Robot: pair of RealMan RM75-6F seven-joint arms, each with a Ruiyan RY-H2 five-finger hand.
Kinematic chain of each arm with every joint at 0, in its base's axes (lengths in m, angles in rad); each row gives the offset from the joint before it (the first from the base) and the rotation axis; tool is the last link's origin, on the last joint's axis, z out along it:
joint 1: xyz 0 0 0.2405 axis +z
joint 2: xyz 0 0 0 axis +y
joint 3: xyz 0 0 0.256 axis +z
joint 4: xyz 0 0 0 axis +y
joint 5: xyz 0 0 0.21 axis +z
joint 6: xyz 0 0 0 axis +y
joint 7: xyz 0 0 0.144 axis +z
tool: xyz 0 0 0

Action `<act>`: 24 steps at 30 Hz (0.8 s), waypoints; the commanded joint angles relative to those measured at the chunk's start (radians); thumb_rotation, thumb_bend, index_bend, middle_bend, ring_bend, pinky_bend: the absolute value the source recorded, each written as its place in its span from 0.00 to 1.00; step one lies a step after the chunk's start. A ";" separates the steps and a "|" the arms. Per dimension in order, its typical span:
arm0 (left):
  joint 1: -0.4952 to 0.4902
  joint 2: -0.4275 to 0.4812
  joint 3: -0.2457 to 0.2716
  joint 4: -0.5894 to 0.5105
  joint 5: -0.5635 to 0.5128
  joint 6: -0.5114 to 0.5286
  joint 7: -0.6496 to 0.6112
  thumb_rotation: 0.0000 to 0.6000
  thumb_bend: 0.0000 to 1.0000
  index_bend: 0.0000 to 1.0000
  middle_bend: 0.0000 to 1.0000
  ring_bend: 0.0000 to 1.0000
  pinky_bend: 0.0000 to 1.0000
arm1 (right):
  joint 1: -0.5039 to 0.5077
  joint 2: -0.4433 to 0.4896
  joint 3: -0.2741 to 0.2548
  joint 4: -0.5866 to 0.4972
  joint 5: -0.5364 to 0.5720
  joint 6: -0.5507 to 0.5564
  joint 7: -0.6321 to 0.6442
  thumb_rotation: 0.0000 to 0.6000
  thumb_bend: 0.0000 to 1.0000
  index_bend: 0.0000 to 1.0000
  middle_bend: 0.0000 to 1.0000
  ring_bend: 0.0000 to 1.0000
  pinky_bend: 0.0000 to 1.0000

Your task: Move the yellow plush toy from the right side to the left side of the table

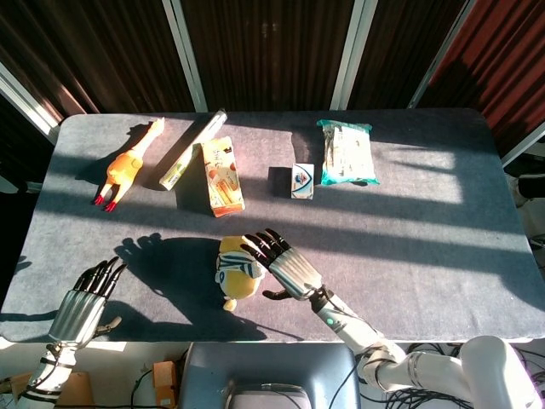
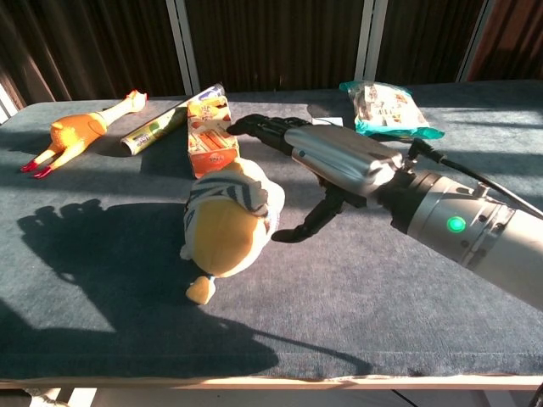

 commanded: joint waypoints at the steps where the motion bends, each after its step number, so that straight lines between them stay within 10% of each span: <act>1: 0.000 -0.001 0.001 0.000 0.003 0.000 0.003 1.00 0.00 0.00 0.00 0.05 0.18 | -0.016 0.086 -0.009 -0.082 -0.025 0.035 0.004 1.00 0.03 0.00 0.00 0.00 0.00; 9: -0.009 -0.005 0.002 -0.003 0.012 -0.010 0.004 1.00 0.00 0.00 0.00 0.05 0.19 | -0.226 0.480 -0.165 -0.366 0.015 0.138 -0.217 1.00 0.01 0.00 0.00 0.00 0.00; 24: -0.165 -0.123 -0.030 -0.080 0.089 -0.174 0.084 1.00 0.00 0.00 0.00 0.00 0.20 | -0.473 0.621 -0.246 -0.186 -0.042 0.414 0.079 1.00 0.00 0.00 0.00 0.00 0.00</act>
